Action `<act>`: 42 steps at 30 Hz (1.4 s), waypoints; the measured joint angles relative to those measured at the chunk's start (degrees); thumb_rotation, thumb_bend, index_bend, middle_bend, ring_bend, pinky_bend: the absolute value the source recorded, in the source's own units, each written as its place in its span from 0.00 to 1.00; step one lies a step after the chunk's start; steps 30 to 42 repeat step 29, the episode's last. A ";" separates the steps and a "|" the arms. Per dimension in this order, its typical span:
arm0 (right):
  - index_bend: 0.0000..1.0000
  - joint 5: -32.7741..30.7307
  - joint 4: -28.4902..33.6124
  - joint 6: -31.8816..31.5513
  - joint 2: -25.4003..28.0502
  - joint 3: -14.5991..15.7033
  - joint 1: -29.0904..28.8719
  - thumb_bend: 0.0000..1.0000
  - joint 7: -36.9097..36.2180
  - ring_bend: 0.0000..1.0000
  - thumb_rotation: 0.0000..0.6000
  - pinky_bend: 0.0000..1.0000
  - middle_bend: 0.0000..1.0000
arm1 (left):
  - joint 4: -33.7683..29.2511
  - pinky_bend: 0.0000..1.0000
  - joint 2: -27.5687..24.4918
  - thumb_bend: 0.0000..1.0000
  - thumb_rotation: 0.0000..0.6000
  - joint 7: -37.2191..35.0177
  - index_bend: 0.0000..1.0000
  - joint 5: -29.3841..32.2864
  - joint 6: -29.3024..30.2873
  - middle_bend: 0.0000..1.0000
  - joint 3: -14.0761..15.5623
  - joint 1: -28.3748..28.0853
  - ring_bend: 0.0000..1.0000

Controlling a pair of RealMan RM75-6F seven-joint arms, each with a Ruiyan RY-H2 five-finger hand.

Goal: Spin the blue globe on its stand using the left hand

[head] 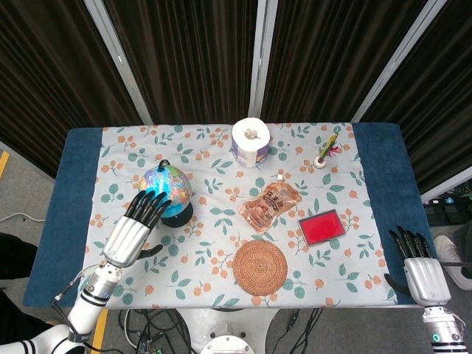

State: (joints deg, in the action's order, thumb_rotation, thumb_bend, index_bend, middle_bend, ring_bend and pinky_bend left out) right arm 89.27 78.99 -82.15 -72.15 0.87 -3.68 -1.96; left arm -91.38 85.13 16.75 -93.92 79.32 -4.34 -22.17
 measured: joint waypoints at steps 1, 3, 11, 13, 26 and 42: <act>0.00 0.01 0.05 -0.03 0.03 0.00 0.00 0.14 0.02 0.00 1.00 0.00 0.00 | 0.13 0.00 -0.10 0.00 1.00 -0.14 0.03 0.31 0.11 0.00 0.02 0.19 0.00; 0.00 0.01 0.14 -0.13 0.10 -0.03 0.04 0.14 0.07 0.00 1.00 0.00 0.00 | 0.55 0.00 -0.34 0.00 1.00 -0.63 0.03 1.28 0.37 0.00 0.09 0.77 0.00; 0.00 0.03 0.54 -0.27 0.32 -0.10 0.05 0.14 0.42 0.00 1.00 0.00 0.00 | 2.85 0.00 -1.39 0.00 1.00 -2.16 0.03 8.74 -0.17 0.00 -0.26 3.22 0.00; 0.00 0.02 0.65 -0.22 0.34 -0.10 0.03 0.14 0.56 0.00 1.00 0.00 0.00 | 3.66 0.00 -1.85 0.00 1.00 -2.67 0.03 11.22 -0.35 0.00 -0.46 4.26 0.00; 0.00 0.47 1.88 -0.21 0.53 0.02 -0.13 0.14 1.27 0.00 1.00 0.00 0.00 | 7.00 0.00 -4.16 0.00 1.00 -6.98 0.03 12.55 4.18 0.00 1.43 10.37 0.00; 0.00 0.76 2.27 -0.19 0.43 0.09 -0.26 0.14 1.83 0.00 1.00 0.00 0.00 | 7.90 0.00 -4.44 0.00 1.00 -8.24 0.03 11.28 5.64 0.00 2.77 11.89 0.00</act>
